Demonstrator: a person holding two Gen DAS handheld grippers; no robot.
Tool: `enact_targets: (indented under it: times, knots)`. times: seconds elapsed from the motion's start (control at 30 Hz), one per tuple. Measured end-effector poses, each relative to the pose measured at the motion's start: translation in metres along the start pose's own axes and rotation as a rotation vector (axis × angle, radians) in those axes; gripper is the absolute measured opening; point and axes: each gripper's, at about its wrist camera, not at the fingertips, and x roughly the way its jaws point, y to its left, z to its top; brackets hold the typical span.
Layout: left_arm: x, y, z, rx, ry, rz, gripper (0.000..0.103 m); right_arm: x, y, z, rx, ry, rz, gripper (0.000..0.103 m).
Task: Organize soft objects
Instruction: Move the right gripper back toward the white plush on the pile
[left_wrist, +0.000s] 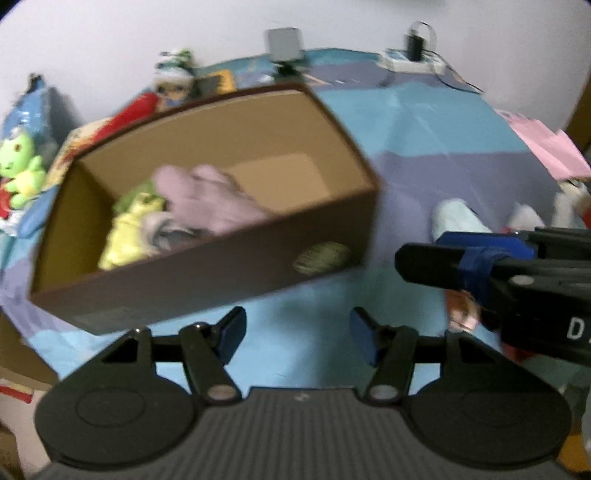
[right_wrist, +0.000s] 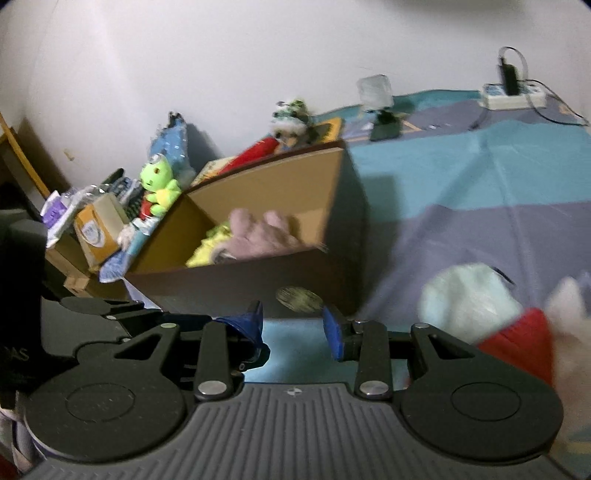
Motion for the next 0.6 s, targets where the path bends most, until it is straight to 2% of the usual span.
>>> enact_targets:
  times: [0.3, 0.43, 0.6]
  knots:
    - [0.014, -0.079, -0.014, 0.122, 0.041, -0.174, 0.062, -0.046, -0.059, -0.029, 0.051, -0.018, -0.147, 0.02]
    - [0.017, -0.113, -0.014, 0.207, 0.025, -0.246, 0.062, -0.056, -0.085, -0.037, 0.107, -0.029, -0.205, 0.02]
    - [0.025, -0.139, -0.009, 0.259, 0.009, -0.308, 0.062, -0.056, -0.114, -0.047, 0.203, -0.008, -0.218, 0.02]
